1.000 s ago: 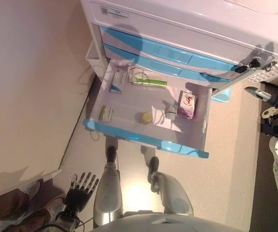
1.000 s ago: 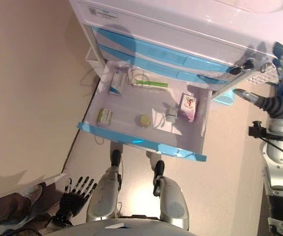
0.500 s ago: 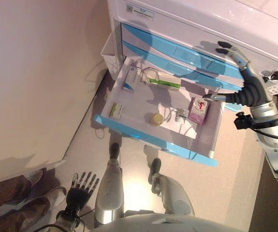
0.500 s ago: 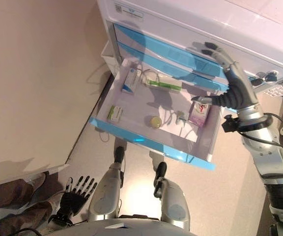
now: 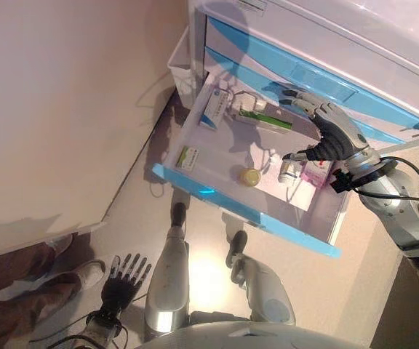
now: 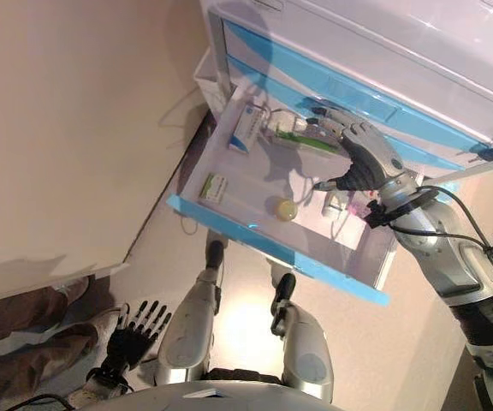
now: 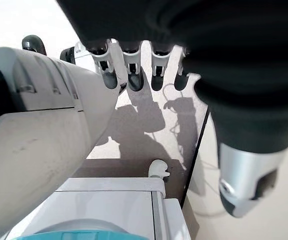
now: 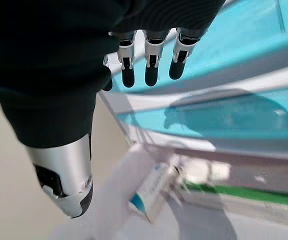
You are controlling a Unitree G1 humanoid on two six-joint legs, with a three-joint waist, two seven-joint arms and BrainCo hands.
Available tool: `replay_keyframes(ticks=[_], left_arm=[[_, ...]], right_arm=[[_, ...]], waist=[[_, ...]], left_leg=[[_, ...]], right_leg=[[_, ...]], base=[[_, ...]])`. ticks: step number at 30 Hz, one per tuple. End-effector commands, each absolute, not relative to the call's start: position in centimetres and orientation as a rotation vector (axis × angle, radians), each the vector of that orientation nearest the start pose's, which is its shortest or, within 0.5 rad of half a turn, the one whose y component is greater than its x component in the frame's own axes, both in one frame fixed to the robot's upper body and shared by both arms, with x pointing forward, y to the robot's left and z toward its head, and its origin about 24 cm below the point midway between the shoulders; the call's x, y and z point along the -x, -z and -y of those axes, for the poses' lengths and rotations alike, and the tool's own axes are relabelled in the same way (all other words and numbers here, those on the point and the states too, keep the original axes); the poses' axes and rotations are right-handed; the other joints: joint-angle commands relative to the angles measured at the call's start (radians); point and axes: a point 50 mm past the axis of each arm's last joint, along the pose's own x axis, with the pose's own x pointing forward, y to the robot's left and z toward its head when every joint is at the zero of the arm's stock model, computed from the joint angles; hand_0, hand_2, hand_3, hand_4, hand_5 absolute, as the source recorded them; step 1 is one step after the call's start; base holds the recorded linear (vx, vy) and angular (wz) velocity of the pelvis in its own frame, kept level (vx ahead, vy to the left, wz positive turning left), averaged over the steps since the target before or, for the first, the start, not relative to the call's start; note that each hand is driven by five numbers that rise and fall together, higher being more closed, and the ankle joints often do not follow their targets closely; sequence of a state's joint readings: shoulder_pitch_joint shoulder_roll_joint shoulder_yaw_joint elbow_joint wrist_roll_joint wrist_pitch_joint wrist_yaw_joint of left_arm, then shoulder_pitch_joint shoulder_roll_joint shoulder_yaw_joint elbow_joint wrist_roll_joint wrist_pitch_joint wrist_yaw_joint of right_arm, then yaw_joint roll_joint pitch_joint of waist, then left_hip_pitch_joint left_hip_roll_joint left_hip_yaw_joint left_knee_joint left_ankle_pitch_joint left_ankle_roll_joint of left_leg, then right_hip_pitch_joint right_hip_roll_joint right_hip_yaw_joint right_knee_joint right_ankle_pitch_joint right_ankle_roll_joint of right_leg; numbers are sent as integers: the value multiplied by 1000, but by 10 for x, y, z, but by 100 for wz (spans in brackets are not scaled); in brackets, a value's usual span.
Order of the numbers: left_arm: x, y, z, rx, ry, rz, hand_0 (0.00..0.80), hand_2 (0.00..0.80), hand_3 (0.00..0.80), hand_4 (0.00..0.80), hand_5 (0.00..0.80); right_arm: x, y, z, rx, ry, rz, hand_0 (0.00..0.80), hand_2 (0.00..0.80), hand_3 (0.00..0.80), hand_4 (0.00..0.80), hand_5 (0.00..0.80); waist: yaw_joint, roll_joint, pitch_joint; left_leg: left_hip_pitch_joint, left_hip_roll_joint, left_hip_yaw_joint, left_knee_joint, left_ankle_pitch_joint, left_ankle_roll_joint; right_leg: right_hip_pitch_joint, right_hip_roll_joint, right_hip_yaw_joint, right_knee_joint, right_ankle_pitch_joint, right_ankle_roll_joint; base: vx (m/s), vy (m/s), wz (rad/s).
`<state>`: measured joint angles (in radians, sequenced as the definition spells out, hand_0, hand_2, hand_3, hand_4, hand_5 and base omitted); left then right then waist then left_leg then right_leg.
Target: Open the drawer and pick up the medicine
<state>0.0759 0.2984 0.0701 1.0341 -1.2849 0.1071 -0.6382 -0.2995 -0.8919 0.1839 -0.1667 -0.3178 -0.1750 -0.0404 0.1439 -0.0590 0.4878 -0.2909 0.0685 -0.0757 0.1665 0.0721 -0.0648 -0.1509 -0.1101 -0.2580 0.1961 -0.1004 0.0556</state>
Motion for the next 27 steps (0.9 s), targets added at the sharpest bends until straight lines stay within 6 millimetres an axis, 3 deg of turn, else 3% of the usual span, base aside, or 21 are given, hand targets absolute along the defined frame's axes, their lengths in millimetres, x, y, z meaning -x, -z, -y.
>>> replay_keyframes(ticks=[1, 16, 27], left_arm=[[-118, 122, -262, 1121, -264, -498, 0, 0, 0, 0, 0], [-130, 118, -257, 1108, -215, -513, 0, 0, 0, 0, 0], [-137, 119, -252, 1113, -198, -523, 0, 0, 0, 0, 0]], right_arm=[[-276, -200, 192, 1231, -243, 650, 0, 0, 0, 0, 0], [-292, -147, 198, 1300, -329, 434, 0, 0, 0, 0, 0], [-298, -126, 193, 1305, -383, 378, 0, 0, 0, 0, 0]], waist=[[-1, -25, -29], [8, -5, -13], [13, 6, -8]], left_leg=[[-20, -24, 17, 63, -116, 19], [-31, -37, 6, 66, -109, 24], [-33, -43, 1, 64, -103, 27]], right_leg=[[-35, -25, 14, -1, 60, 39], [-59, -32, 3, 25, 55, 32], [-72, -36, -1, 36, 56, 29]], base=[[-21, -6, 4], [-2, 1, 1], [-5, 7, 3]])
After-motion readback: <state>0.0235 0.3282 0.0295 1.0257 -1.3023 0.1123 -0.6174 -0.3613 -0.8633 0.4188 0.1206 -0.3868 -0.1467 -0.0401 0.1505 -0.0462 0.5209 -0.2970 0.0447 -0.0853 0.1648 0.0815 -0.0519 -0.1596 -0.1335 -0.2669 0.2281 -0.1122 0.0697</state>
